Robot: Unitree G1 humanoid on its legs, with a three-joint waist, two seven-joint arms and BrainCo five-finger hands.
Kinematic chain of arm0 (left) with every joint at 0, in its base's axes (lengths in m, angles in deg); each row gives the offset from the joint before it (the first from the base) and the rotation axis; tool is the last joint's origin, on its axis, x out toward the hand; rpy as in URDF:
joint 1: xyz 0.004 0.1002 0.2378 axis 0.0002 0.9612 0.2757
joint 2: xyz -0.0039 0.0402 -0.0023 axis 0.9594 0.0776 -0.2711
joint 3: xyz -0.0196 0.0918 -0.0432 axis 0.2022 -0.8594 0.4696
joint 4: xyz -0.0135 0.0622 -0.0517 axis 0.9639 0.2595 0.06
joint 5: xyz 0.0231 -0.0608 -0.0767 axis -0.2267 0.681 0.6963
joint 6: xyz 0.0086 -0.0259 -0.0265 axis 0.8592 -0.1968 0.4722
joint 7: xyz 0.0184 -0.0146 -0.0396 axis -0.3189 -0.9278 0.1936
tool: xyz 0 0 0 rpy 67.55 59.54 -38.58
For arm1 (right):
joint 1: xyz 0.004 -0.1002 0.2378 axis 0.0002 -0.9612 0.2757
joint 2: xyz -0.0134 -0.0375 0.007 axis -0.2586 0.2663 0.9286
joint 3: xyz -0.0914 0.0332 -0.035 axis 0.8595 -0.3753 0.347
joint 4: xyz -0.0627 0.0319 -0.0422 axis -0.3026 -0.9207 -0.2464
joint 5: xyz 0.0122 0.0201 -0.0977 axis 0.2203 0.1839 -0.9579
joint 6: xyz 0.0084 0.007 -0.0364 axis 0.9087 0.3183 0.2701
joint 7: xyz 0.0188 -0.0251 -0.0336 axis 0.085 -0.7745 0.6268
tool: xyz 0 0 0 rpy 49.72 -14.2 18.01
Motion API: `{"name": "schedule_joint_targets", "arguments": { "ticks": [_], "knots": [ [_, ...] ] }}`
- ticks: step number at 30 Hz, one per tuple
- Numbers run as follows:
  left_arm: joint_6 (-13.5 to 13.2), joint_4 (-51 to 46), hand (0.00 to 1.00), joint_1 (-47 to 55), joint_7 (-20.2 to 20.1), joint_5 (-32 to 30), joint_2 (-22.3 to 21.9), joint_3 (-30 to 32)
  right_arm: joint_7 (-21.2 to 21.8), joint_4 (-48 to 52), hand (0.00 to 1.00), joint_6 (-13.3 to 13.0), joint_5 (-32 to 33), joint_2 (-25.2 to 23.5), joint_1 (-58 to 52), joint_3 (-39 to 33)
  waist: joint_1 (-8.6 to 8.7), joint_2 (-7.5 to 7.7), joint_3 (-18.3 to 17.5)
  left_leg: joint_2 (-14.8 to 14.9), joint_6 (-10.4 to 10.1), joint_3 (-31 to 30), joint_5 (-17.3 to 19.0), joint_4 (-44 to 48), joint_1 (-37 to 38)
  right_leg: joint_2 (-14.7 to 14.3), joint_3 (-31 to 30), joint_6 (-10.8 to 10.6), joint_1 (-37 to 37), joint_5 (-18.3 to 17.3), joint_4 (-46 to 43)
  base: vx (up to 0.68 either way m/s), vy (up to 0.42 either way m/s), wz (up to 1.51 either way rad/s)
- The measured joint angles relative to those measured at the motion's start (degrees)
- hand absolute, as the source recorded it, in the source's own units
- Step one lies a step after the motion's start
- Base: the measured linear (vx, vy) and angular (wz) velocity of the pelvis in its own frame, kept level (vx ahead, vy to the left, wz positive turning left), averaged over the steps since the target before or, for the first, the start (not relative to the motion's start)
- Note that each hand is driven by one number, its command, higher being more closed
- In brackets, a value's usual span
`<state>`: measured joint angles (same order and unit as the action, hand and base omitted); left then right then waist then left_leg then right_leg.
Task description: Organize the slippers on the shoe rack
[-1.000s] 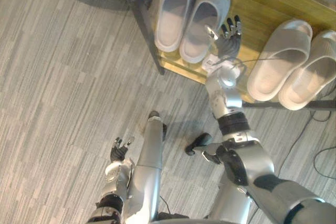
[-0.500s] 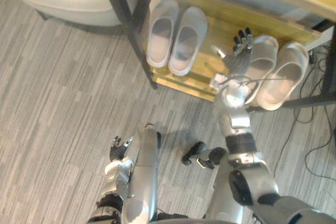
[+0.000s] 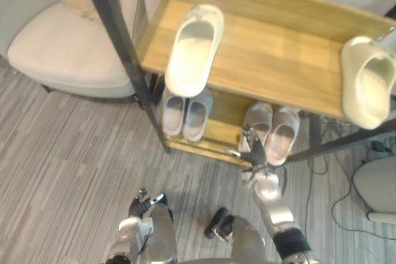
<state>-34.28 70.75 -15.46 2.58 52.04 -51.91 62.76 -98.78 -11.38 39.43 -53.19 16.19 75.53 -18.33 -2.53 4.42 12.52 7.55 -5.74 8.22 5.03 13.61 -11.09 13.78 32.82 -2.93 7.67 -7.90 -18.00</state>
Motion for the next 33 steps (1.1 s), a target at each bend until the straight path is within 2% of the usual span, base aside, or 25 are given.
{"name": "schedule_joint_targets", "arguments": {
  "ticks": [4, 7, 13, 20, 21, 29, 33],
  "knots": [
    [0.04, -0.29, 0.00, 0.81, -0.21, -2.27, -0.89, -2.59, 1.60, -8.33, 0.00, 0.72, -2.02, 0.06, -3.45, -2.08, 0.54, -1.48, -2.72, -0.64, 0.09, 2.24, -2.46, -7.82, 6.15, -2.74, -0.47, -0.96, -5.61, 4.80, 10.17, 0.10, 0.025, -0.17],
    [0.04, -1.59, 0.00, 0.94, -0.12, -3.45, -0.93, -3.10, 1.89, -12.66, 0.00, 0.86, -2.03, 0.12, -4.16, -3.00, 0.93, -2.23, -3.42, -0.89, 0.13, 2.78, -3.07, -9.79, 8.37, -3.86, -0.90, -1.17, -8.13, 6.70, 14.16, 0.04, 0.002, -0.13],
    [-0.04, -12.29, 0.00, 2.29, 0.25, -6.74, -0.13, -8.88, 1.90, -19.47, 0.00, 1.02, -2.05, 0.23, -4.44, -5.05, 1.15, -3.27, -5.29, -1.38, 0.36, 3.44, -4.85, -13.54, 11.23, -5.14, -1.53, -1.00, -10.88, 9.66, 19.36, -0.01, -0.003, -0.07],
    [-0.14, -30.84, 0.00, 3.25, -0.78, -6.72, -0.18, -18.82, 1.77, -24.78, 0.00, 1.12, -1.97, 0.02, -4.19, -6.91, 1.15, -4.24, -6.05, -2.71, 1.42, 1.62, -7.57, -17.80, 12.29, -5.00, -0.10, -1.36, -11.80, 10.83, 21.87, -0.07, 0.018, 0.13],
    [-0.18, -33.83, 0.00, 3.16, -1.98, -6.71, -0.18, -21.44, 1.78, -25.75, 0.00, 1.28, -1.99, -0.09, -4.31, -6.90, 1.17, -4.50, -6.22, -3.02, 1.57, 1.21, -8.03, -18.53, 12.49, -4.97, -0.02, -1.47, -11.84, 11.10, 22.38, -0.05, 0.027, 0.14],
    [-0.26, -40.90, 0.00, -2.56, -6.78, -6.54, 0.04, -37.08, 2.23, -27.41, 0.00, 1.43, -2.04, -0.47, -4.97, -5.36, 1.73, -4.56, -7.47, -3.63, 1.85, -0.36, -8.53, -19.47, 13.27, -4.90, 0.44, -1.29, -13.35, 11.29, 22.74, 0.00, 0.008, 0.09],
    [-0.50, -44.86, 0.00, -6.17, -7.14, -6.39, -0.11, -38.86, 2.29, -27.41, 0.00, 1.42, -2.04, -0.41, -4.99, -4.16, 2.26, -4.63, -7.88, -3.65, 1.85, -0.88, -8.53, -19.49, 13.65, -4.99, 0.66, -1.45, -13.84, 11.44, 22.74, 0.02, -0.006, 0.04]
  ]
}}
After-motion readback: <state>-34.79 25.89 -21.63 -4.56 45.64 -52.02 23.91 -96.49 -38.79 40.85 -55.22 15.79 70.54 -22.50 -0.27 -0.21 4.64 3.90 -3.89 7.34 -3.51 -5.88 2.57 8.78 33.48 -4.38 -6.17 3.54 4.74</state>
